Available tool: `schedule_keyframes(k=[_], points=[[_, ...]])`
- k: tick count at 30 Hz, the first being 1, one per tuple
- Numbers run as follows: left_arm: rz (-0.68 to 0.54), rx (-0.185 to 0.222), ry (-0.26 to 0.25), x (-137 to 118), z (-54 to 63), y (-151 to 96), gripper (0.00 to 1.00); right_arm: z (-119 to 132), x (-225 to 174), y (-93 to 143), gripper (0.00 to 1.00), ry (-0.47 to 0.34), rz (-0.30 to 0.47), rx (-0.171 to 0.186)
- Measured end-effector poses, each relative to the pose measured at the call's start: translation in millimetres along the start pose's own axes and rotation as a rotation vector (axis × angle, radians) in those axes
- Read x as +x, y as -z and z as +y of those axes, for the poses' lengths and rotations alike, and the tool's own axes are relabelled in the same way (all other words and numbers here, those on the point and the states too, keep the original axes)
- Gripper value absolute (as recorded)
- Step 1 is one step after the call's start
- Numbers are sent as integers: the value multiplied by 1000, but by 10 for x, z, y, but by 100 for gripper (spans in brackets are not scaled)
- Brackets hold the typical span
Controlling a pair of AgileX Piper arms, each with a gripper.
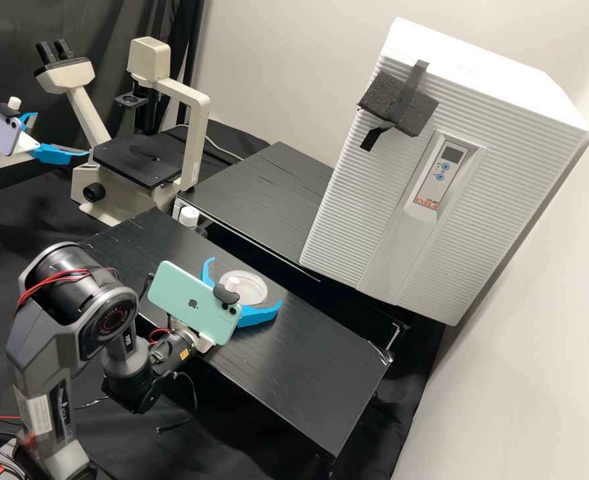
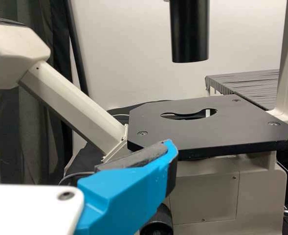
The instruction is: Open the petri dish lid.
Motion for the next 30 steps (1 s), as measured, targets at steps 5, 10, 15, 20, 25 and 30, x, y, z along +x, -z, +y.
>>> schedule_keyframes(k=[5,10,15,20,25,30], points=[[0,0,0,0,0,0,100,0,0,0,100,0,0,0],[0,0,0,0,0,0,100,3,1,-13,100,0,-5,0],[0,0,0,0,0,0,100,-10,7,-38,100,6,-16,1],[0,0,0,0,0,0,100,-12,13,-55,100,-1,-13,3],[0,0,0,0,0,0,100,-18,15,-59,100,2,-14,-3],[0,0,0,0,0,0,100,-18,15,-59,100,2,-14,-18]])
